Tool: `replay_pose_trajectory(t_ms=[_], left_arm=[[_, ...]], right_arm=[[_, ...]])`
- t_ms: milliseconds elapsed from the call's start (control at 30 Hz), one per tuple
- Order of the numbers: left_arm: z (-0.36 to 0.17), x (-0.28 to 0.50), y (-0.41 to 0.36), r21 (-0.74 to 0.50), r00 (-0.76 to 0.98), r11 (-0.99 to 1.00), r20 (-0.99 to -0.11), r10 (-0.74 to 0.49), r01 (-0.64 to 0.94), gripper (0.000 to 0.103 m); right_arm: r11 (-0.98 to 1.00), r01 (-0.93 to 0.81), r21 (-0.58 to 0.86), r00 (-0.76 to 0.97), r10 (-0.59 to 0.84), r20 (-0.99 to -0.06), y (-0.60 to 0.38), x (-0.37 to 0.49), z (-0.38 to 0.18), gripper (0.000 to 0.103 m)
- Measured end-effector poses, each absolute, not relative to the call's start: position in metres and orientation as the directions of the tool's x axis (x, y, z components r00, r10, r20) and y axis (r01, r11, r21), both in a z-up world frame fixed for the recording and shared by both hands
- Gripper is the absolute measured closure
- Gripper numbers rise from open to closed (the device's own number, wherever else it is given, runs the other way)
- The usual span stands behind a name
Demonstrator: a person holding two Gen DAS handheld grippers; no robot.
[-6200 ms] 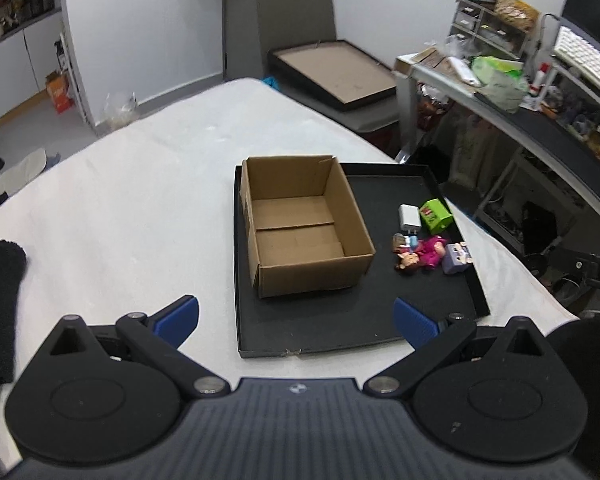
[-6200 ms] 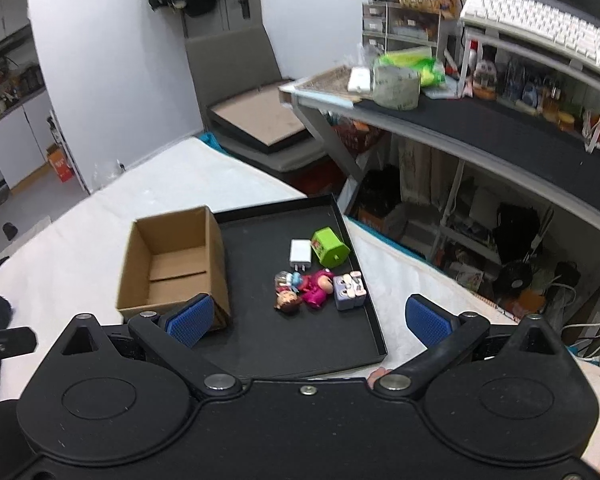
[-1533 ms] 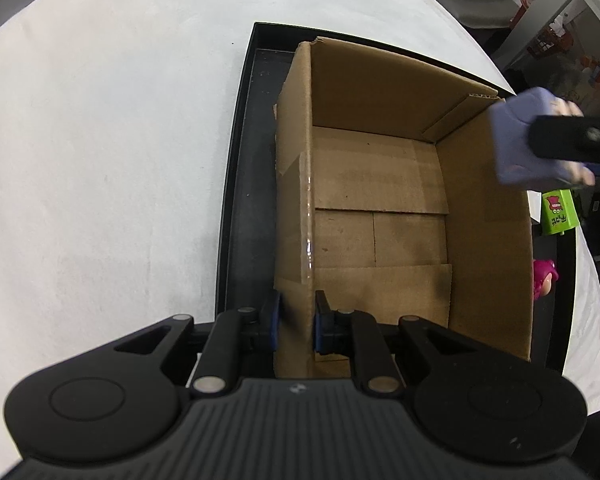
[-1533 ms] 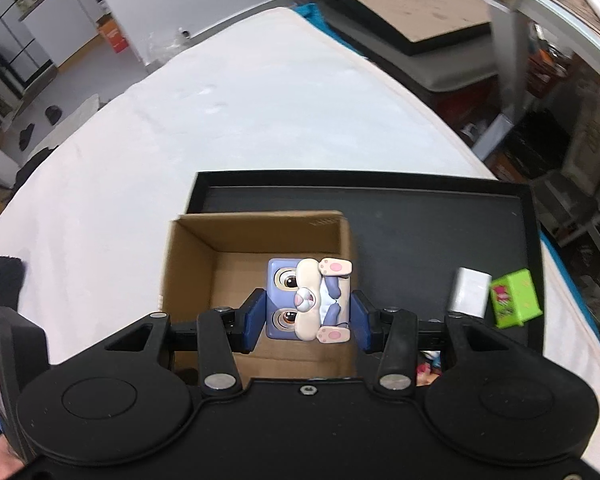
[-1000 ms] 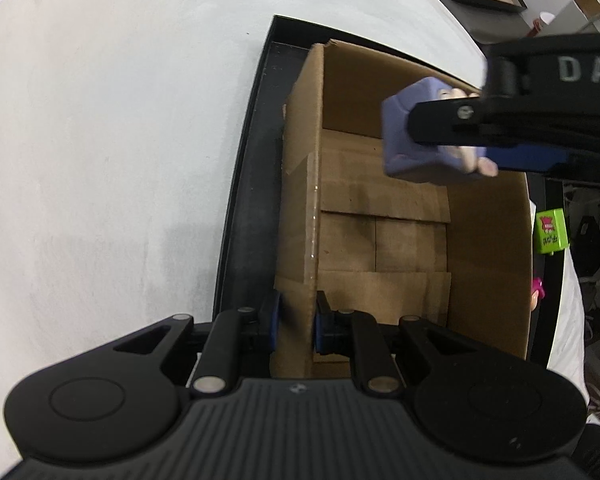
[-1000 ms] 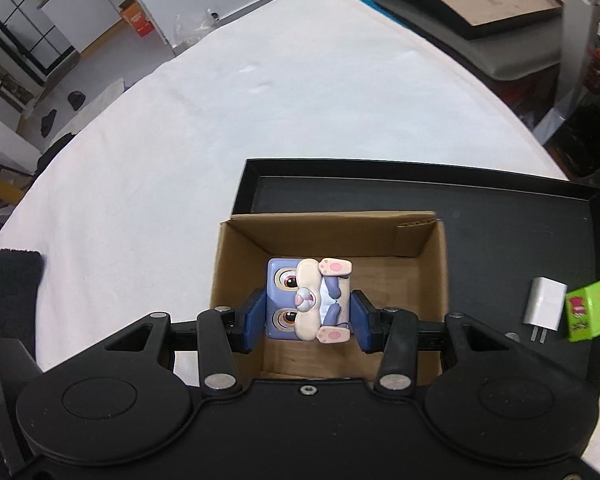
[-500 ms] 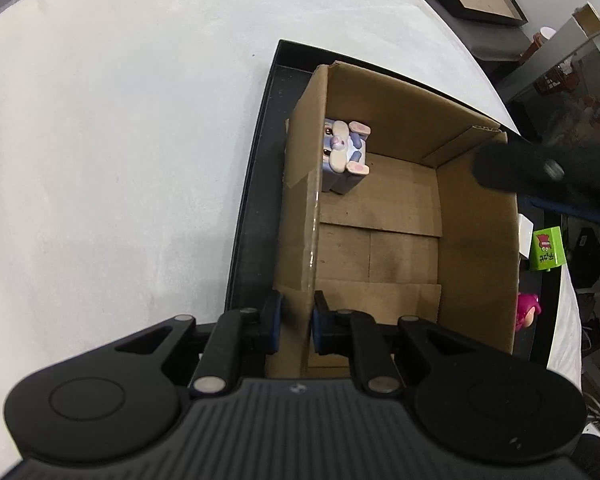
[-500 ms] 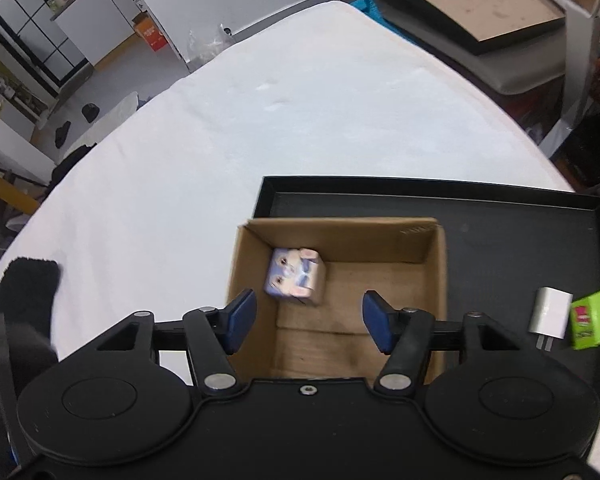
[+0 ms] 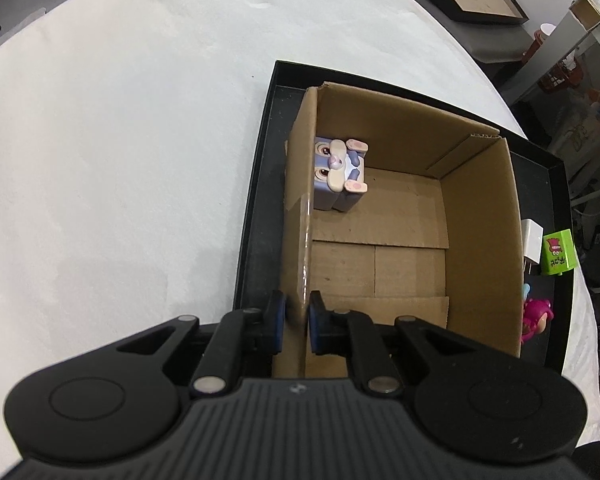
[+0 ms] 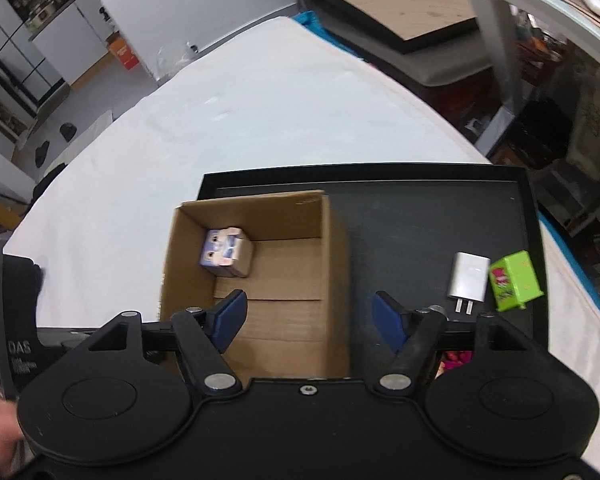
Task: Organize rigid objects
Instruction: 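Move the right gripper back over the pink hooded doll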
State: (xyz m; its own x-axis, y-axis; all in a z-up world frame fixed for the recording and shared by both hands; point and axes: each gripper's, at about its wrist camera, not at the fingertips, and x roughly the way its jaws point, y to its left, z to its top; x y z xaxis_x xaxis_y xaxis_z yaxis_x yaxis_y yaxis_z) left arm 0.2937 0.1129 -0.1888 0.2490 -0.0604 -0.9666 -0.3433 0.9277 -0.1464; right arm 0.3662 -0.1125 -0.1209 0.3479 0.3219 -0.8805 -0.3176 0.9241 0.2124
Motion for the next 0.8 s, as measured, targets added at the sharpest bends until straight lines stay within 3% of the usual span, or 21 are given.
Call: replay_pose_trajectory(t_ms=[533, 800], left_arm=[[-0.169, 0.299, 0.090, -0.036, 0.238, 0.963, -0.971, 0.030, -0.268, 0.087], [-0.174, 0.299, 0.085, -0.002, 0.221, 0.956, -0.973, 0.066, -0.293, 0.059]], right_arm=[[0.939, -0.231, 0.255, 0.340, 0.324, -0.883, -0.188, 0.362, -0.145, 0.033], [0.941, -0.159, 0.300, 0.304, 0.336, -0.892, -0.217, 0.362, -0.183, 0.033]])
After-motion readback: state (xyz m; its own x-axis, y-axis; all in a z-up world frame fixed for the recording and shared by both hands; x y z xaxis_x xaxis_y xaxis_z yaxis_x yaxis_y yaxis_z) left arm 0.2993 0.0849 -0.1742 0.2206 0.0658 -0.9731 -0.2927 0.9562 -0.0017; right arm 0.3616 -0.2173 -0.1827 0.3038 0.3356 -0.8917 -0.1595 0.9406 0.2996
